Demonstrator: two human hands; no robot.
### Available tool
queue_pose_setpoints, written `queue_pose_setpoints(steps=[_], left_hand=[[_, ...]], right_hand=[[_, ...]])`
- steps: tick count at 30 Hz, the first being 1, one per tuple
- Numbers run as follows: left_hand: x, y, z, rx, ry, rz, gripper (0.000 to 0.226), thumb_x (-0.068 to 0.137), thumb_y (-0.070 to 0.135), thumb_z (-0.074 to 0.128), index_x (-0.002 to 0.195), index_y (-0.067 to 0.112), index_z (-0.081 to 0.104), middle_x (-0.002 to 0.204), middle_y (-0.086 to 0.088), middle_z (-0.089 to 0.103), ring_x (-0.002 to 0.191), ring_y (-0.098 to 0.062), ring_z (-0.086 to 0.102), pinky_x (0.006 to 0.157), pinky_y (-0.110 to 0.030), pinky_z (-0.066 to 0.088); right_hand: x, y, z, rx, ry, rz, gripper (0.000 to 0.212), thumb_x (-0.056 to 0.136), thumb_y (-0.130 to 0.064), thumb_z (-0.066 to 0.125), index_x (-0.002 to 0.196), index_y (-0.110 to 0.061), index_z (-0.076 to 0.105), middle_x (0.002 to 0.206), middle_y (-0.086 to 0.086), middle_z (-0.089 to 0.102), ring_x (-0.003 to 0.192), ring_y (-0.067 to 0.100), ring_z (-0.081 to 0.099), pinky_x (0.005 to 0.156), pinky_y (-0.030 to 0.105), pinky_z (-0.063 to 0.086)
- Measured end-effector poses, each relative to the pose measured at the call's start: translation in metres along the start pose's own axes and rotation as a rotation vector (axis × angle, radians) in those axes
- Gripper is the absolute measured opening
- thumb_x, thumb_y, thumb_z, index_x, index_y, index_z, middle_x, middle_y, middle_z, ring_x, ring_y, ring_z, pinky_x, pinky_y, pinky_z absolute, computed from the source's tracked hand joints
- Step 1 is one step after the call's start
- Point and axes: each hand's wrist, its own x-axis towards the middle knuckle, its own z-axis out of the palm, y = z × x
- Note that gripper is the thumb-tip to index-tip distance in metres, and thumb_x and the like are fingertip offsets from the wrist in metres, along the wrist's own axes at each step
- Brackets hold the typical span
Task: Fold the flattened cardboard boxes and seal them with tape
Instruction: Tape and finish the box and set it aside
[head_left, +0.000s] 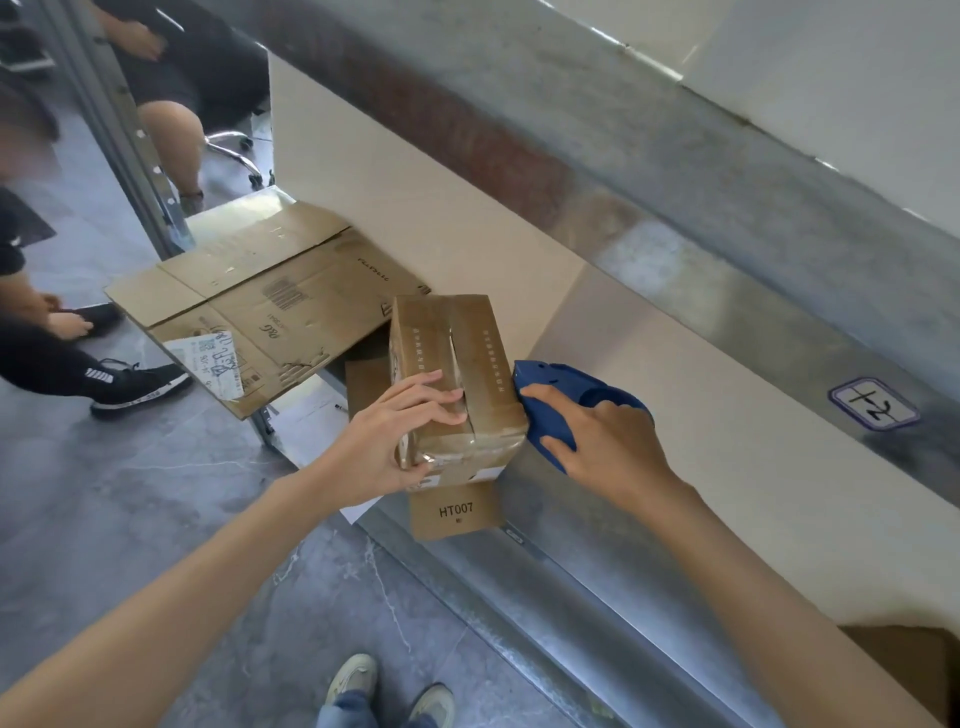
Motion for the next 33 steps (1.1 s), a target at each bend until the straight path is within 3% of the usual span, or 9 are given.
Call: queue_pose_setpoints(steps=[5, 10, 15, 19, 22, 24, 27, 30, 33], left_hand=[[-0.001, -0.002, 0.0, -0.011, -0.008, -0.003, 0.058, 0.074, 0.011, 0.079, 0.126, 0.031, 0.063, 0.145, 0.023, 0.048, 0.149, -0.012, 0.026, 0.12, -0.023, 0.023], [0.001, 0.002, -0.001, -0.021, -0.003, -0.024, 0.061, 0.073, 0.008, 0.083, 0.127, 0.028, 0.063, 0.145, 0.019, 0.049, 0.15, -0.012, 0.025, 0.121, -0.027, 0.023], [-0.001, 0.001, 0.002, -0.013, 0.017, -0.024, 0.062, 0.073, 0.007, 0.082, 0.129, 0.028, 0.062, 0.146, 0.019, 0.049, 0.151, -0.014, 0.024, 0.121, -0.028, 0.024], [0.0, 0.001, 0.002, -0.013, 0.017, -0.017, 0.062, 0.074, 0.006, 0.082, 0.129, 0.026, 0.062, 0.146, 0.018, 0.048, 0.151, -0.015, 0.024, 0.121, -0.03, 0.024], [0.0, 0.002, 0.002, -0.014, 0.021, -0.014, 0.064, 0.073, 0.005, 0.082, 0.13, 0.025, 0.062, 0.147, 0.018, 0.048, 0.151, -0.016, 0.024, 0.121, -0.03, 0.024], [0.0, 0.004, 0.002, -0.015, 0.025, -0.016, 0.064, 0.072, 0.003, 0.082, 0.129, 0.024, 0.063, 0.147, 0.017, 0.048, 0.151, -0.016, 0.024, 0.121, -0.029, 0.024], [0.001, 0.006, 0.001, -0.014, 0.027, -0.021, 0.064, 0.072, 0.001, 0.081, 0.129, 0.024, 0.062, 0.147, 0.017, 0.048, 0.151, -0.015, 0.023, 0.121, -0.027, 0.022], [0.0, 0.008, 0.0, -0.016, 0.031, -0.024, 0.065, 0.072, 0.0, 0.081, 0.129, 0.024, 0.062, 0.147, 0.017, 0.048, 0.151, -0.015, 0.023, 0.121, -0.024, 0.021], [-0.001, 0.011, 0.0, -0.025, 0.026, -0.025, 0.064, 0.073, -0.001, 0.081, 0.129, 0.023, 0.062, 0.147, 0.016, 0.048, 0.151, -0.015, 0.022, 0.121, -0.025, 0.021]], right_hand=[[0.03, -0.01, 0.007, 0.084, 0.009, 0.007, 0.047, 0.097, -0.039, 0.053, 0.142, -0.034, 0.039, 0.069, 0.0, 0.058, 0.056, 0.021, 0.052, 0.043, 0.027, 0.026], [0.025, 0.011, 0.031, 0.291, 0.015, 0.147, 0.056, 0.092, -0.044, 0.061, 0.139, -0.042, 0.031, 0.068, -0.004, 0.058, 0.055, 0.014, 0.048, 0.055, 0.033, 0.045], [-0.007, 0.031, 0.08, 0.49, -0.044, 0.284, 0.065, 0.093, -0.047, 0.062, 0.143, -0.05, 0.021, 0.078, -0.002, 0.063, 0.062, 0.021, 0.059, 0.053, 0.029, 0.039], [-0.022, 0.036, 0.104, 0.552, -0.027, 0.373, 0.071, 0.091, -0.049, 0.064, 0.144, -0.053, 0.016, 0.097, -0.016, 0.057, 0.061, 0.013, 0.052, 0.056, 0.026, 0.033], [-0.025, 0.036, 0.112, 0.591, -0.013, 0.38, 0.076, 0.091, -0.052, 0.063, 0.146, -0.059, 0.01, 0.105, -0.007, 0.067, 0.062, 0.008, 0.051, 0.056, 0.018, 0.031], [-0.026, 0.035, 0.116, 0.652, 0.003, 0.38, 0.08, 0.091, -0.051, 0.064, 0.142, -0.067, 0.005, 0.125, -0.005, 0.065, 0.077, 0.015, 0.06, 0.06, 0.015, 0.033], [-0.026, 0.032, 0.116, 0.731, 0.013, 0.387, 0.087, 0.091, -0.045, 0.067, 0.138, -0.071, -0.001, 0.147, -0.007, 0.05, 0.114, 0.028, 0.061, 0.077, 0.026, 0.041], [-0.024, 0.032, 0.114, 0.735, -0.03, 0.392, 0.085, 0.092, -0.044, 0.066, 0.145, -0.064, 0.003, 0.153, -0.007, 0.044, 0.117, 0.032, 0.06, 0.078, 0.027, 0.039], [-0.024, 0.039, 0.114, 0.695, -0.077, 0.372, 0.085, 0.093, -0.047, 0.062, 0.149, -0.06, -0.001, 0.153, -0.006, 0.043, 0.112, 0.033, 0.062, 0.067, 0.021, 0.037]])
